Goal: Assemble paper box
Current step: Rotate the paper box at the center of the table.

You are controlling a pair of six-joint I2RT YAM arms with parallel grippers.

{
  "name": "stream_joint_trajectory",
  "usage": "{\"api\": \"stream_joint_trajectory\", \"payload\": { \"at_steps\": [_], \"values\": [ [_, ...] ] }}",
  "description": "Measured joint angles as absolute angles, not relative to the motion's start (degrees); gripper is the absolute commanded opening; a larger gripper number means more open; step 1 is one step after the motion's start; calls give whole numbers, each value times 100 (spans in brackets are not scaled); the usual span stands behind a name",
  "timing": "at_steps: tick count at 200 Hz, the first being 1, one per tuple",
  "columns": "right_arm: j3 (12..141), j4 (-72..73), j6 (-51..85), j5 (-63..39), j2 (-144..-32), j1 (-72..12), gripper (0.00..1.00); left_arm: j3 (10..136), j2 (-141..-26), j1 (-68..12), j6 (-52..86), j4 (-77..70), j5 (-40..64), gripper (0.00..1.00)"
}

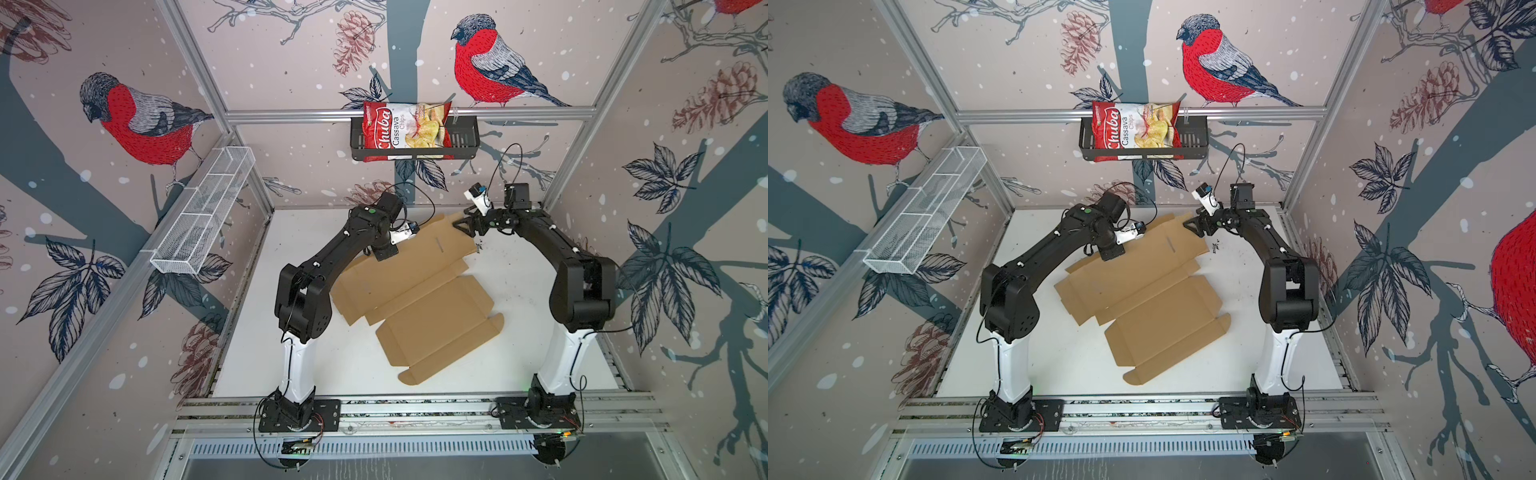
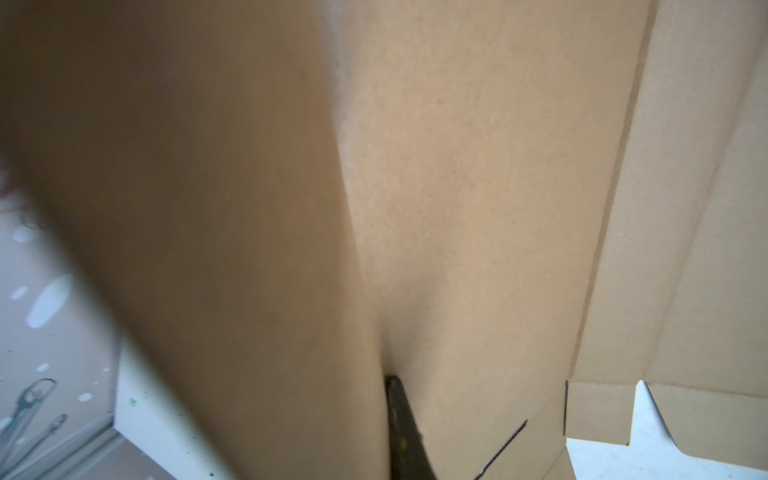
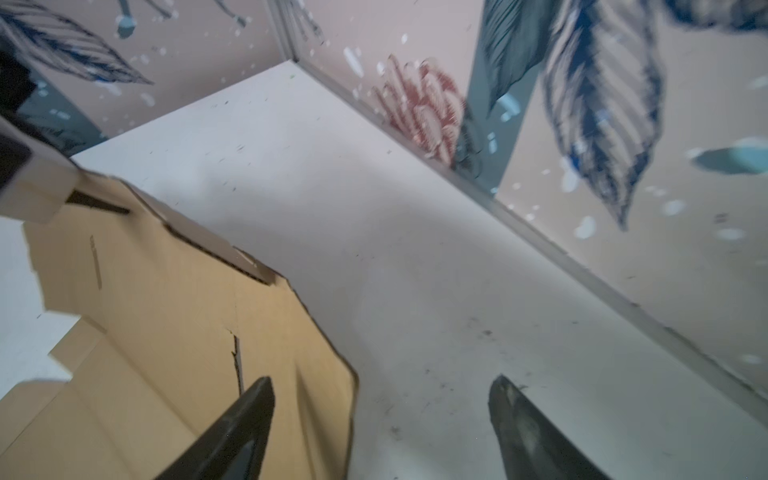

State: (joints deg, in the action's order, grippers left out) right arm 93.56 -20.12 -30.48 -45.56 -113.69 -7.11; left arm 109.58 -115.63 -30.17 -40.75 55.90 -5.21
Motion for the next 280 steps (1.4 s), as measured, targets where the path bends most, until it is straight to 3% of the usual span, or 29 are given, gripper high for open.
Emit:
{"api": "stream_joint_trajectory", "payload": {
  "at_steps": [28,66,99,106,114,119,123,126,151,176,206,233,280],
  "values": [
    [9290,-2300,-3177,-4742,-11415,-668,55,10879,-11496,-3127,-4281,5478,-687,0],
    [9616,-2884,-3435,-5223,-11515,-694,2,10820,-11480,-3181,-4401,5253,-910,4],
    [8982,-2842,-3555,-5280,-11139,-602,0,10801,-11465,-3194,-4477,5022,-1063,20],
    [8702,-2687,-3518,-5286,-10958,-554,0,10770,-11428,-3201,-4447,4906,-1120,29],
    [8357,-2432,-3382,-5295,-10715,-497,0,10696,-11351,-3201,-4359,4746,-1201,47],
    [8152,-2268,-3328,-5295,-10560,-471,0,10626,-11266,-3194,-4276,4633,-1256,63],
    [7979,-2115,-3245,-5275,-10431,-451,0,10569,-11194,-3179,-4195,4567,-1308,91],
    [7828,-1959,-3223,-5251,-10322,-436,0,10516,-11126,-3155,-4132,4512,-1341,96],
    [7061,-1055,-2963,-5072,-9810,-392,0,9636,-10175,-2746,-3374,3894,-1358,97],
    [6783,-685,-2899,-4853,-9721,-388,0,7804,-8680,-2316,-2565,2932,-1293,96],
    [6460,-423,-2899,-4668,-9553,-386,0,6195,-7476,-1599,-2228,2255,-449,96],
    [6270,-172,-2930,-4471,-9371,-443,0,6117,-7494,-685,-2097,1861,698,96],
    [6097,69,-2985,-4182,-9295,-550,0,6729,-8178,-574,-2637,1911,2698,84]
  ]
}}
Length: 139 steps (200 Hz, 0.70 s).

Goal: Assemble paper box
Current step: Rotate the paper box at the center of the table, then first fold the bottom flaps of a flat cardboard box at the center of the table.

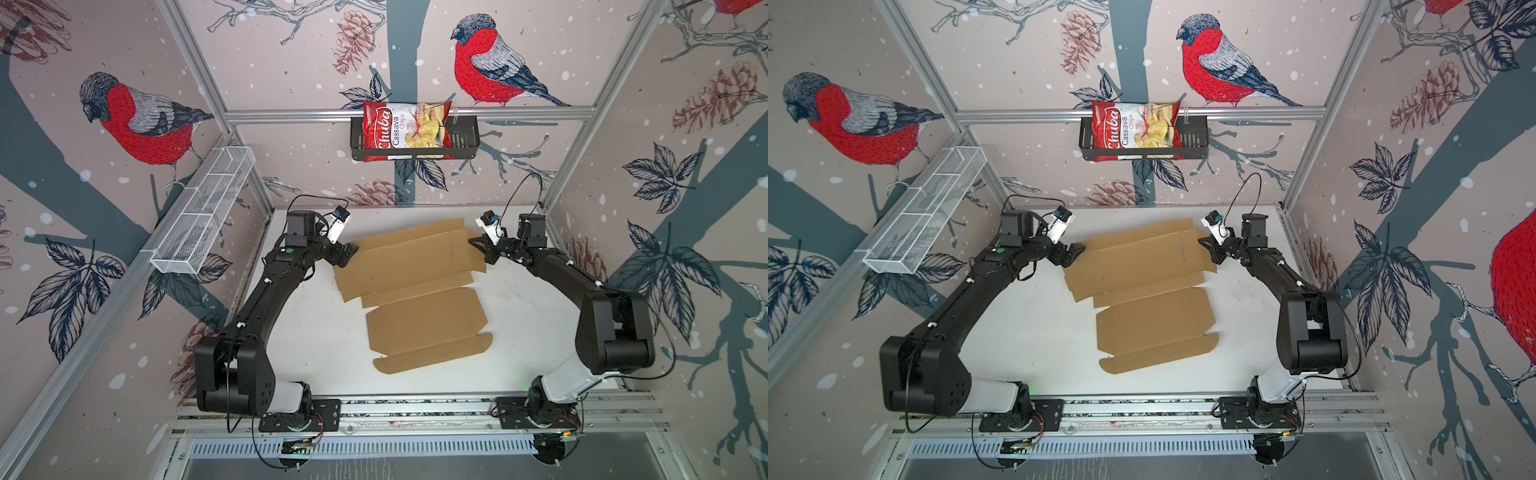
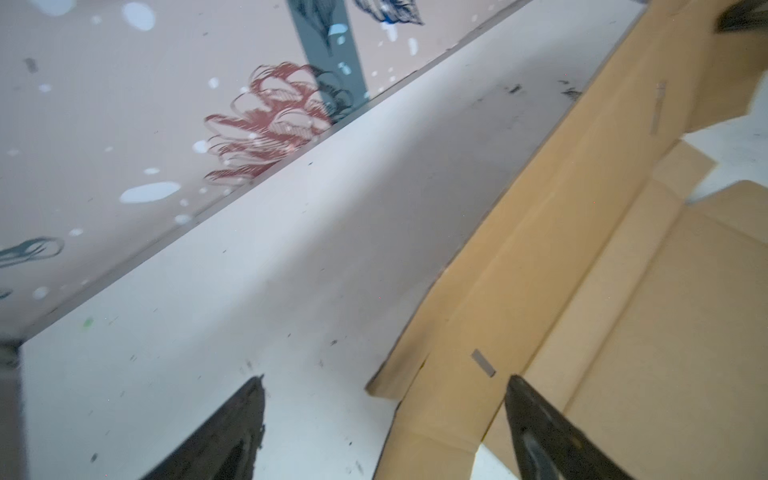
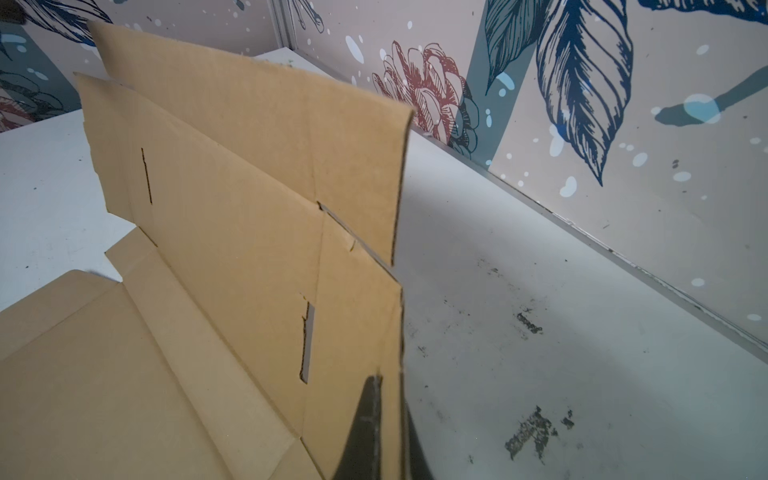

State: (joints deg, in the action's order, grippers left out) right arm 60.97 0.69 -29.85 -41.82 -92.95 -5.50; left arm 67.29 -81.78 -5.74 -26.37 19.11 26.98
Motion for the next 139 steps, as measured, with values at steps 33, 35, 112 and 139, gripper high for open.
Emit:
{"api": "stream_joint_trajectory", "payload": {
  "at_steps": [33,35,112,139],
  "values": [
    [5951,314,-2969,-4040,-9172,-593,0,6748,-8436,-574,-2921,2069,3011,71],
    [5942,338,-2961,-4029,-9164,-598,0,6748,-8458,-574,-2934,2069,3000,69],
    [5293,1258,-2585,-3450,-9015,-906,0,7109,-9041,-687,-2156,1946,3489,34],
    [4735,2021,-2128,-3111,-8768,-945,0,6764,-8739,-888,-1664,1964,3312,45]
  ]
}}
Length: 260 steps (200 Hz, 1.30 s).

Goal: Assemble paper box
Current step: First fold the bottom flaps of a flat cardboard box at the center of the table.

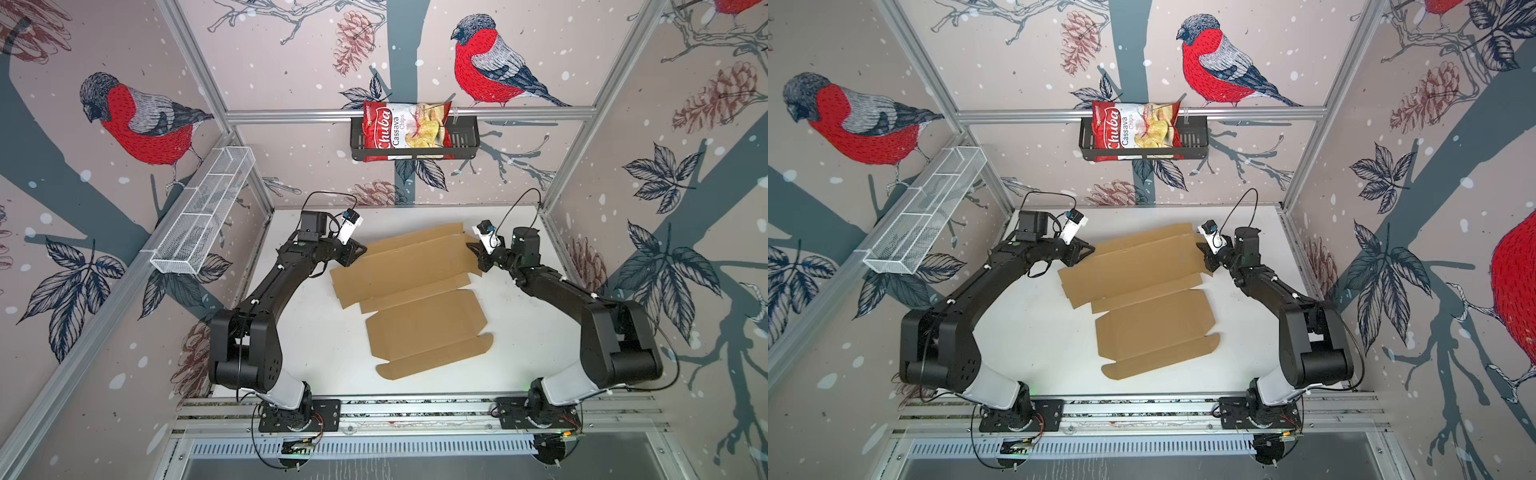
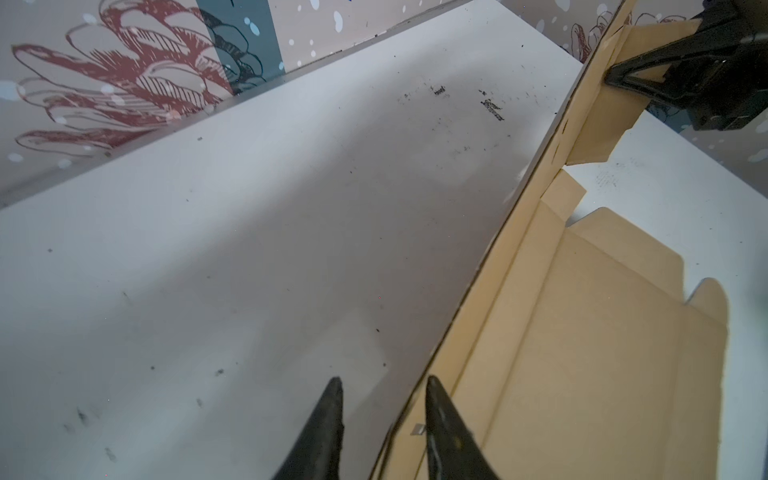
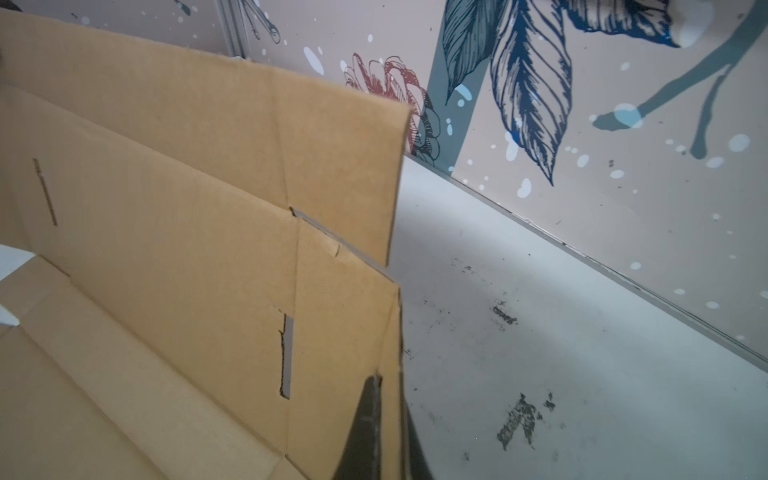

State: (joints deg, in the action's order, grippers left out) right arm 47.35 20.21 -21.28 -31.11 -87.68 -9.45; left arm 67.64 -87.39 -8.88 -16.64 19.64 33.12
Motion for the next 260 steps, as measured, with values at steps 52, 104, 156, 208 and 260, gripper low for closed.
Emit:
{"api": "stream_joint_trajectory", "payload": {
  "at_steps": [52,104,156,208,260],
  "values": [
    [4421,2799,-1791,-2853,-8672,-947,0,6600,-8554,-1020,-1629,2305,2484,43],
    [4392,2980,-1743,-2766,-8707,-950,0,7061,-8807,-1031,-1787,2663,2401,30],
    [4436,2825,-1809,-2749,-8777,-950,3,7135,-8746,-1039,-2082,2751,2600,18],
    [4447,2720,-1831,-2753,-8742,-1007,37,7155,-8809,-1103,-2180,2773,2628,4],
    [5640,1175,-2766,-2860,-8350,-888,59,7205,-8713,-1120,-2659,2926,2403,5]
  ]
}}
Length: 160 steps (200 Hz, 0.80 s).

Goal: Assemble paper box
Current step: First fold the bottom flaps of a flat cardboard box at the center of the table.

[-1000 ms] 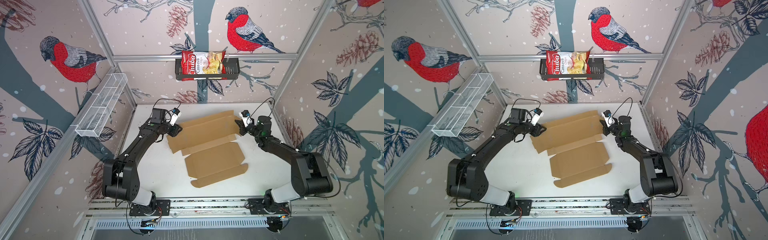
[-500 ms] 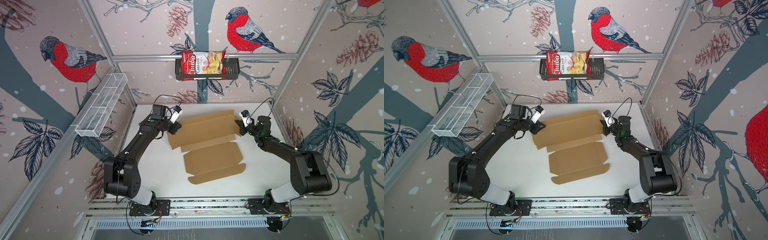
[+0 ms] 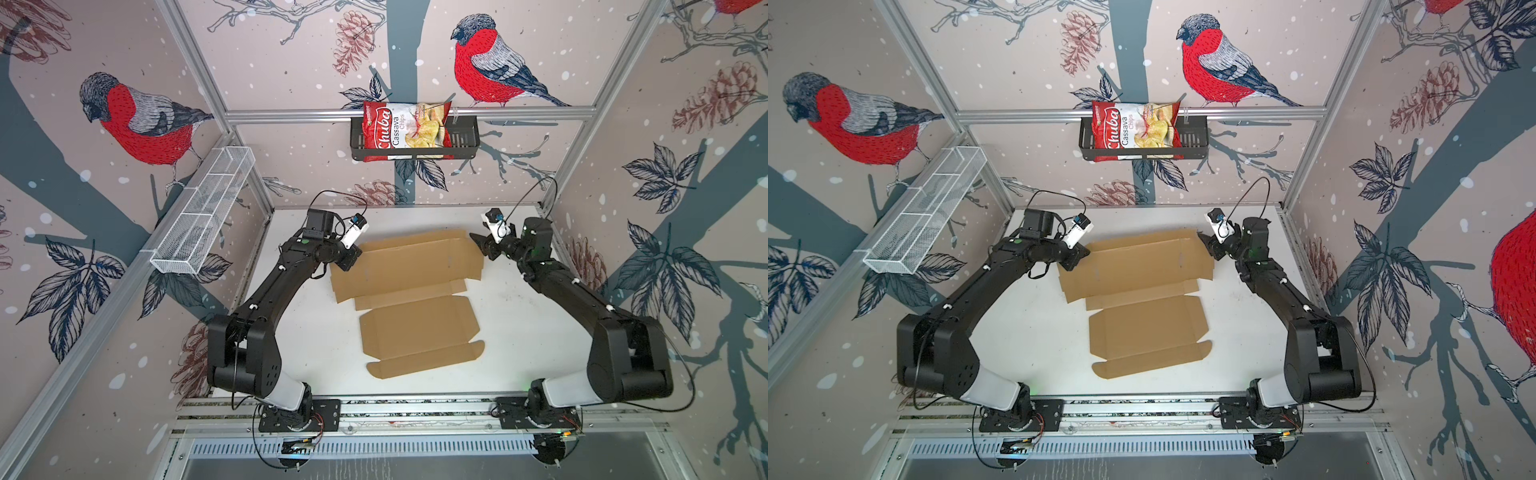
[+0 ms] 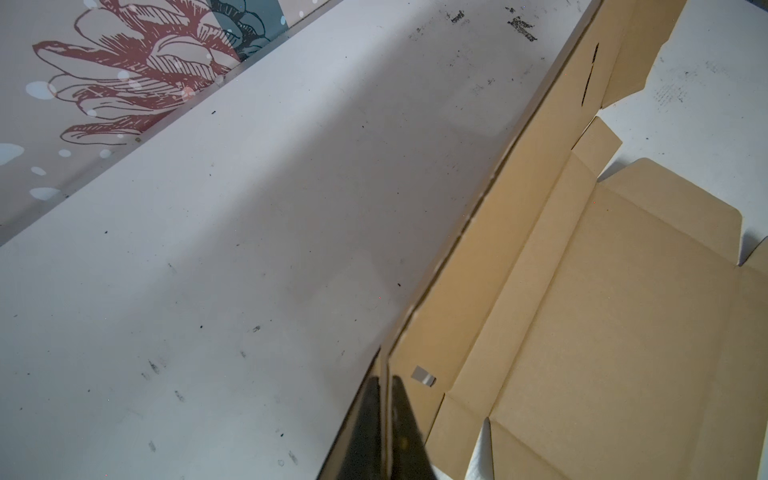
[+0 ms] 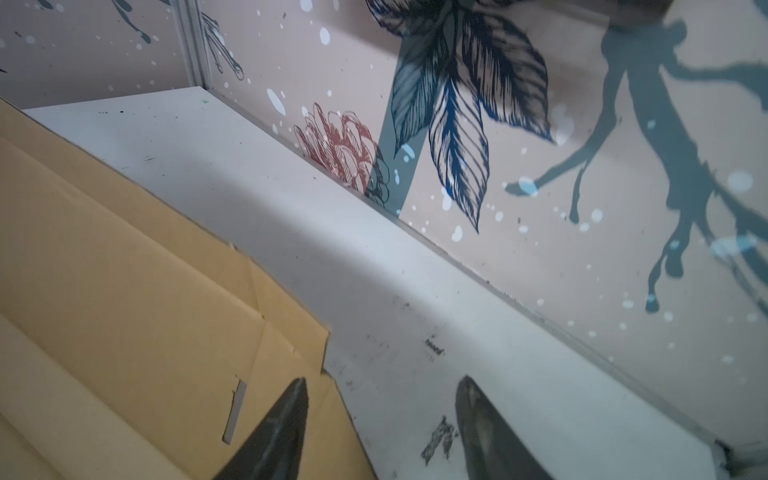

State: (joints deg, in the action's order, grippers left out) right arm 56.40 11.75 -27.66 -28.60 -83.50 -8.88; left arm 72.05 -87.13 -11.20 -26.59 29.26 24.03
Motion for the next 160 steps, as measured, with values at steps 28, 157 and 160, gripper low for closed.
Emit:
{"api": "stream_joint_trajectory", "payload": {
  "at_steps": [28,157,160],
  "values": [
    [6479,174,-3323,-3190,-8722,-980,62,7227,-8691,-1151,-2858,2952,2397,5],
    [6687,-541,-2650,-1559,-9028,-2189,20,7089,-8556,-1520,-2078,2611,1422,13],
    [6650,-508,-2565,-1494,-9011,-2222,20,7059,-8536,-1535,-2027,2585,1358,13]
  ]
}}
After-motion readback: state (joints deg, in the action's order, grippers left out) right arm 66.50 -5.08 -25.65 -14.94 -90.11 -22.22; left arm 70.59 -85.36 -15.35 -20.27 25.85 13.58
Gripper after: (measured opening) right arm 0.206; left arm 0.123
